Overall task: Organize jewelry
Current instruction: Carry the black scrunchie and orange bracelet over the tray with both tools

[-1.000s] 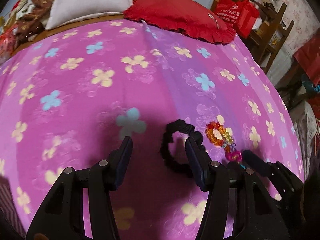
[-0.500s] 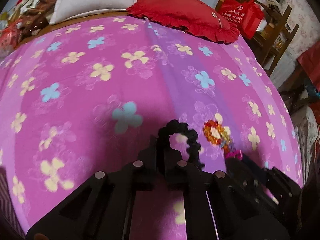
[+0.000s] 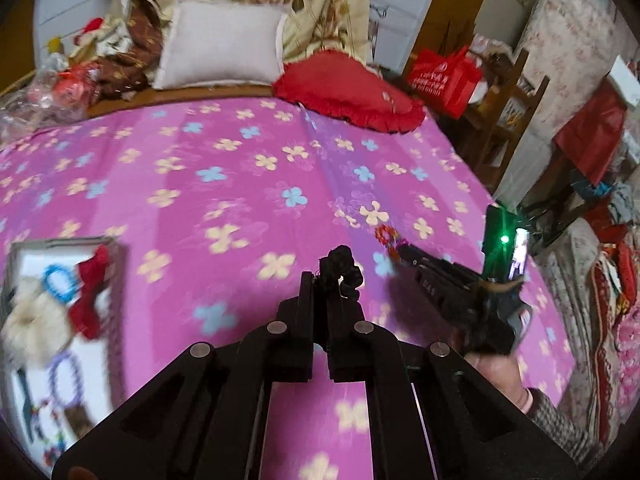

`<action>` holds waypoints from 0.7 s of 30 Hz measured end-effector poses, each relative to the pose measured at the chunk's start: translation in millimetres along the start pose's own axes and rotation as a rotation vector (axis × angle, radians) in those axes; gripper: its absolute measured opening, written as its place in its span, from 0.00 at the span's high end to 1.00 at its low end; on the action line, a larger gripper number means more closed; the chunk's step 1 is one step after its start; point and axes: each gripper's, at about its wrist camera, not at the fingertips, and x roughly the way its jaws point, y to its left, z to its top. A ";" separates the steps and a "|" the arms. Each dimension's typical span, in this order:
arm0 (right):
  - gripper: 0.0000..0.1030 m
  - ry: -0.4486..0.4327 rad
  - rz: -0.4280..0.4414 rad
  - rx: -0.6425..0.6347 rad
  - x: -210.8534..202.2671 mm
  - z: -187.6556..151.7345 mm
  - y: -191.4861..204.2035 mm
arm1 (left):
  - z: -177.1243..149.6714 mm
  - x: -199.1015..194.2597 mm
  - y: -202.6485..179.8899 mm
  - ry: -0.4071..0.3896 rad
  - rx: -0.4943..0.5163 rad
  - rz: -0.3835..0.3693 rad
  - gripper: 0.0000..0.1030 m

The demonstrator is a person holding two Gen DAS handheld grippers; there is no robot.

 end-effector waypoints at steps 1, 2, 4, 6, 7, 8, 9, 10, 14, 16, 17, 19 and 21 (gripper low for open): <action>0.96 -0.003 0.002 -0.002 -9.4 -2.6 3.4 | -3.4 -9.5 4.2 -0.006 -0.005 0.002 0.97; 0.96 -0.005 0.008 -0.004 -19.2 -5.3 7.2 | -9.6 -23.9 10.9 -0.015 -0.014 0.009 0.97; 0.96 -0.008 0.025 -0.017 -42.5 -9.9 18.3 | -24.2 -53.7 27.1 -0.041 -0.038 0.034 0.97; 0.96 -0.015 0.029 -0.047 -64.5 -14.3 34.5 | -36.6 -71.6 39.7 -0.055 -0.061 0.059 0.97; 0.96 -0.017 0.031 -0.062 -73.3 -16.5 42.6 | -45.2 -83.7 50.3 -0.060 -0.082 0.071 0.97; 0.96 -0.018 0.033 -0.072 -79.3 -18.6 47.3 | -51.9 -92.0 59.2 -0.063 -0.101 0.084 0.97; 0.96 -0.021 0.038 -0.085 -87.7 -21.2 55.9 | -58.5 -99.6 69.1 -0.065 -0.122 0.100 0.97; 0.96 -0.022 0.046 -0.102 -96.3 -24.7 66.5 | -65.6 -106.2 79.3 -0.068 -0.142 0.117 0.97; 0.96 -0.004 0.079 -0.166 -116.3 -38.7 109.7 | -94.8 -125.0 121.6 -0.078 -0.226 0.163 0.97; 0.96 0.012 0.094 -0.204 -120.5 -46.0 133.0 | -107.4 -128.3 142.7 -0.076 -0.270 0.174 0.97; 0.96 0.017 0.099 -0.217 -120.7 -48.6 141.1 | -115.0 -128.9 156.3 -0.076 -0.299 0.180 0.97; 0.96 0.035 0.116 -0.264 -121.0 -56.4 171.4 | -125.5 -127.9 177.0 -0.075 -0.337 0.192 0.97; 0.96 0.044 0.132 -0.300 -119.4 -61.8 193.6 | -133.7 -125.5 195.7 -0.072 -0.373 0.203 0.97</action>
